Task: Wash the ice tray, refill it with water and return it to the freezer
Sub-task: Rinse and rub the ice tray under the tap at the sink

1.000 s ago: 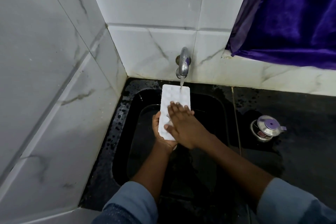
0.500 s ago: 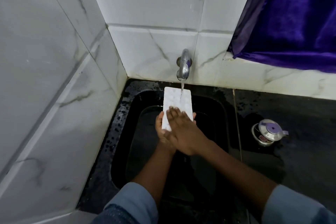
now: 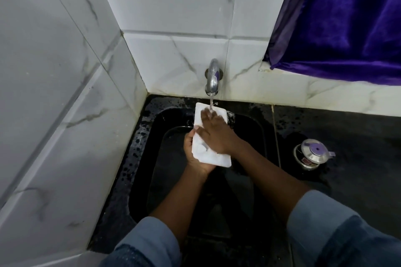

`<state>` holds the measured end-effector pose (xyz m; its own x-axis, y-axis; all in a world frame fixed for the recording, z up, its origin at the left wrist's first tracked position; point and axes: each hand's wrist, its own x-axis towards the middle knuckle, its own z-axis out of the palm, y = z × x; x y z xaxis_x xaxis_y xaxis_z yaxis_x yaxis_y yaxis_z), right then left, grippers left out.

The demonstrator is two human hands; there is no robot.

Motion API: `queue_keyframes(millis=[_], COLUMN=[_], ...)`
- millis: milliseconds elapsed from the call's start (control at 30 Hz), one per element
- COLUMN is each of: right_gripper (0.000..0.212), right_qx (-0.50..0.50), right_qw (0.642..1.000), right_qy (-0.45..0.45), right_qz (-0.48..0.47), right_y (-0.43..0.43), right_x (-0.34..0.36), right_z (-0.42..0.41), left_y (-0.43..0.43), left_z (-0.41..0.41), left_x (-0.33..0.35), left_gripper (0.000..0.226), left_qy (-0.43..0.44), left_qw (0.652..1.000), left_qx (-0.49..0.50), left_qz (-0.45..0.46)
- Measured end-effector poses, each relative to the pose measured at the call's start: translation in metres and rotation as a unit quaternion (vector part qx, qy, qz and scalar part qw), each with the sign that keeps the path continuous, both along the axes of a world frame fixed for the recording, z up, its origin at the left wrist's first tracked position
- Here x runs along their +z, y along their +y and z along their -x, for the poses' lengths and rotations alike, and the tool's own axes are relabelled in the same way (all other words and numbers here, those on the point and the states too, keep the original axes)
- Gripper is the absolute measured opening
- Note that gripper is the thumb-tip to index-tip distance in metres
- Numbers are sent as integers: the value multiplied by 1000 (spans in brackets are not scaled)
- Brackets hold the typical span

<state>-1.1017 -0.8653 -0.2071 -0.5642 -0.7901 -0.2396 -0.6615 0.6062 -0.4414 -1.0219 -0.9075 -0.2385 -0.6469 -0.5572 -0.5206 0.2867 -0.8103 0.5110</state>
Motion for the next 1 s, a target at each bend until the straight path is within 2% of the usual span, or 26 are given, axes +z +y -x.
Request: queue_keyframes(millis=[33, 100, 133, 200, 300, 333, 433, 533, 633, 700, 867, 933, 1000], right_gripper=[76, 72, 72, 74, 76, 70, 31, 29, 39, 40, 41, 42, 42], right_qx=[6, 8, 9, 4, -47, -74, -205, -359, -451, -477, -510, -518, -521], right_qw=[1000, 998, 996, 989, 968, 954, 880, 776, 724, 698, 686, 687, 699], right_qy=[-23, -59, -73, -101, -126, -141, -180, -227, -251, -272, -319, -329, -326], right_qz=[3, 32, 55, 112, 213, 254, 389, 465, 457, 461, 408, 389, 365], right_y=[7, 29, 42, 68, 87, 86, 71, 62, 66, 74, 81, 79, 78], right_x=[0, 2, 2, -2, -16, -18, -14, -12, -13, -15, -16, -16, -16], right_z=[-14, -43, -55, -70, -70, -66, -53, -37, -26, -21, -2, 9, 20], left_y=[-2, -15, -24, -25, -13, -9, -5, -11, -26, -45, -83, -96, -104], left_z=[-3, -6, -9, -5, 4, 10, 21, 24, 18, 18, 8, 4, -2], left_x=[1, -5, -7, -5, 11, 14, 18, 12, 5, -4, -3, 3, 14], left_gripper=[55, 59, 69, 86, 44, 43, 63, 57, 70, 60, 35, 34, 41], left_qy=[53, 65, 71, -6, -46, -83, -85, -110, -161, -203, -315, -315, -277], left_qw=[997, 989, 985, 981, 986, 987, 978, 962, 942, 930, 859, 861, 887], left_qx=[-57, -114, -140, -196, -163, -135, -188, -234, -239, -219, -219, -230, -259], left_qz=[-27, -63, -67, -15, 10, 41, 18, 87, 174, 216, 339, 327, 263])
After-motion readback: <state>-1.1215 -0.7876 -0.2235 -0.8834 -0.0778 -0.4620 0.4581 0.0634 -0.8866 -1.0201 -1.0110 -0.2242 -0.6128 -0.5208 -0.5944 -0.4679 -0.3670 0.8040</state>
